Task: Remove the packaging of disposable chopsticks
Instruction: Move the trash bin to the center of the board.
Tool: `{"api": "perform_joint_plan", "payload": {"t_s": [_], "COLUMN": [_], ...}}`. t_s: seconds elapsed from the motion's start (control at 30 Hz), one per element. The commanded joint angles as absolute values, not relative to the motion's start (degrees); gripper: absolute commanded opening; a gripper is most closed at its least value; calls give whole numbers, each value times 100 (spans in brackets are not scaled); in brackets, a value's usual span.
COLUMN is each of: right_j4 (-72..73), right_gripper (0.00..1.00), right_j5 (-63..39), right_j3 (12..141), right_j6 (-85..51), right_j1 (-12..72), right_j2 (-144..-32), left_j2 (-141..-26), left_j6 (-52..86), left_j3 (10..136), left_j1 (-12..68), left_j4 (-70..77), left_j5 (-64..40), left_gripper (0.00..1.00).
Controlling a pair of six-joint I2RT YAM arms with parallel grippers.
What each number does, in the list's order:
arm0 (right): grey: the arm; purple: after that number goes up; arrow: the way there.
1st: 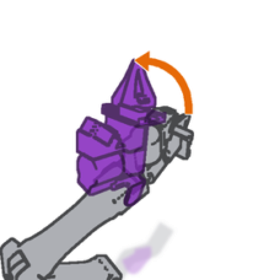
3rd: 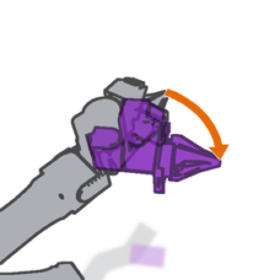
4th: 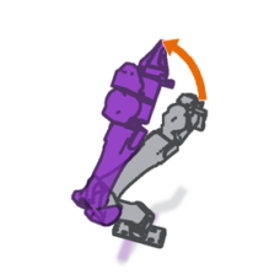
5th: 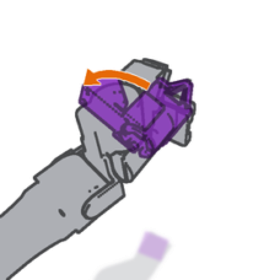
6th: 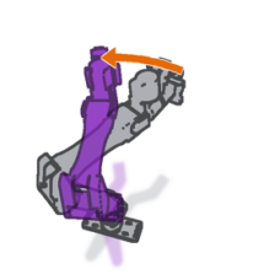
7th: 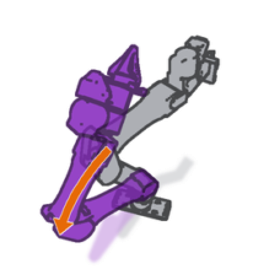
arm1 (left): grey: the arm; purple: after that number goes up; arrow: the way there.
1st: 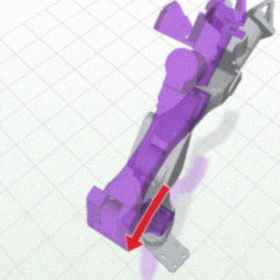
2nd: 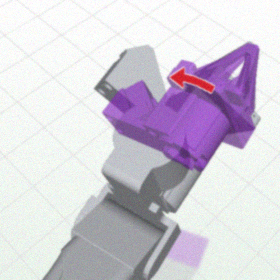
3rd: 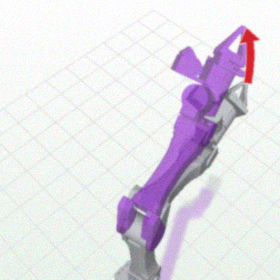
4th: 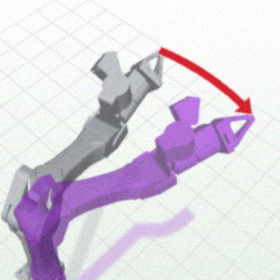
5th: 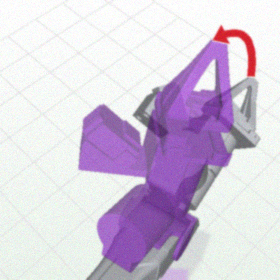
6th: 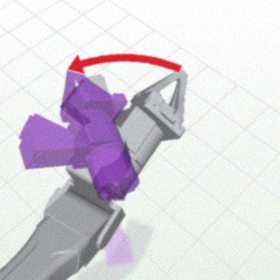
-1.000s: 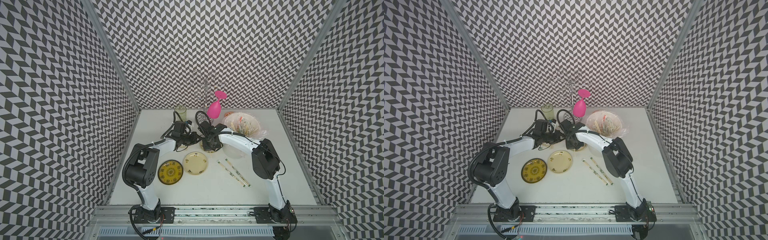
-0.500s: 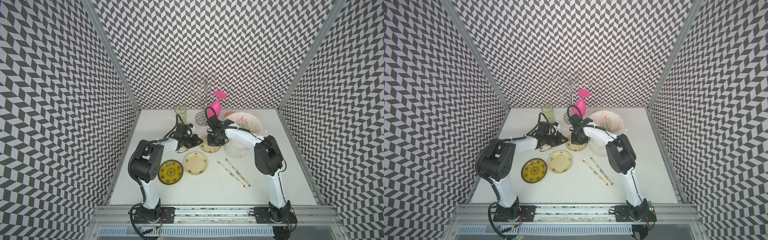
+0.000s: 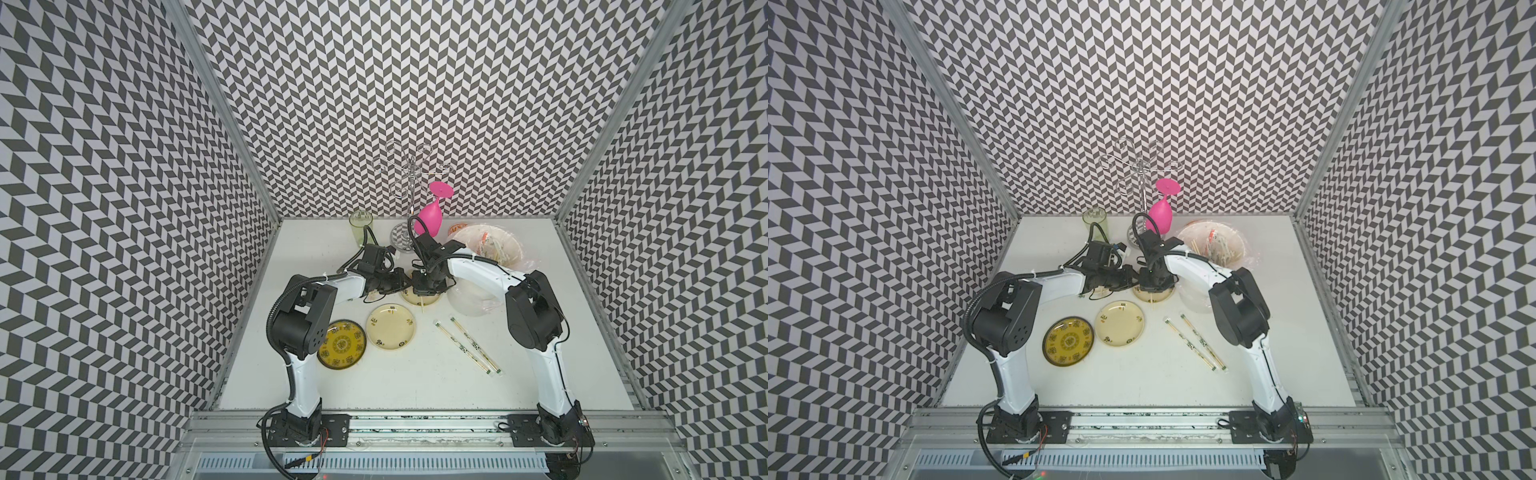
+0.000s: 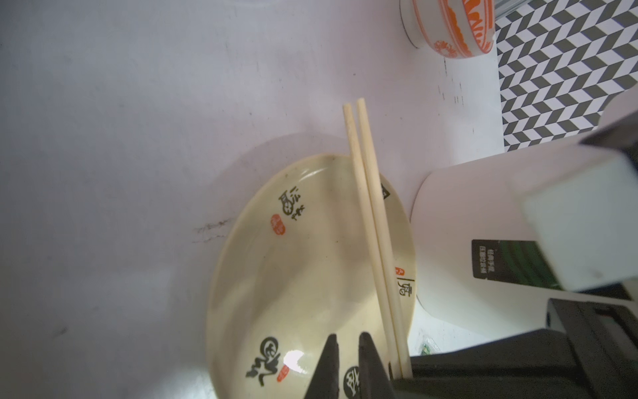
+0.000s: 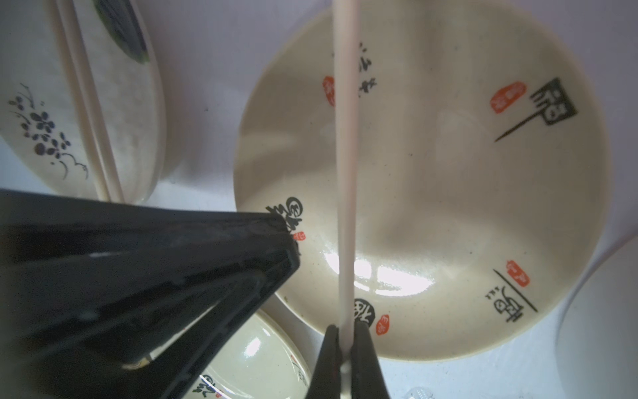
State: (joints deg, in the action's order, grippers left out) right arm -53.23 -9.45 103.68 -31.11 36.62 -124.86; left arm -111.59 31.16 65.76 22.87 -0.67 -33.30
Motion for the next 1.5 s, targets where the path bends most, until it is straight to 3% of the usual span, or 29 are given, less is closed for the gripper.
{"api": "perform_joint_plan", "payload": {"t_s": [0.0, 0.53, 1.47], "right_j4": [-5244, -5954, -6061], "right_gripper": [3, 3, 6], "right_j5": [-828, -151, 35], "right_j3": [10255, 11214, 10805], "right_j6": [-3190, -3355, -3516], "right_j1": [3691, 3945, 4115], "right_j2": [-12447, -12373, -12929], "left_j2": [-11090, -10962, -11210], "left_j6": [3059, 3125, 3305], "left_j3": [6662, 6587, 6521], "left_j1": [2318, 2213, 2153], "left_j4": [-102, 18, 158], "left_j5": [-3223, -3314, -3516], "left_gripper": [15, 15, 15]}}
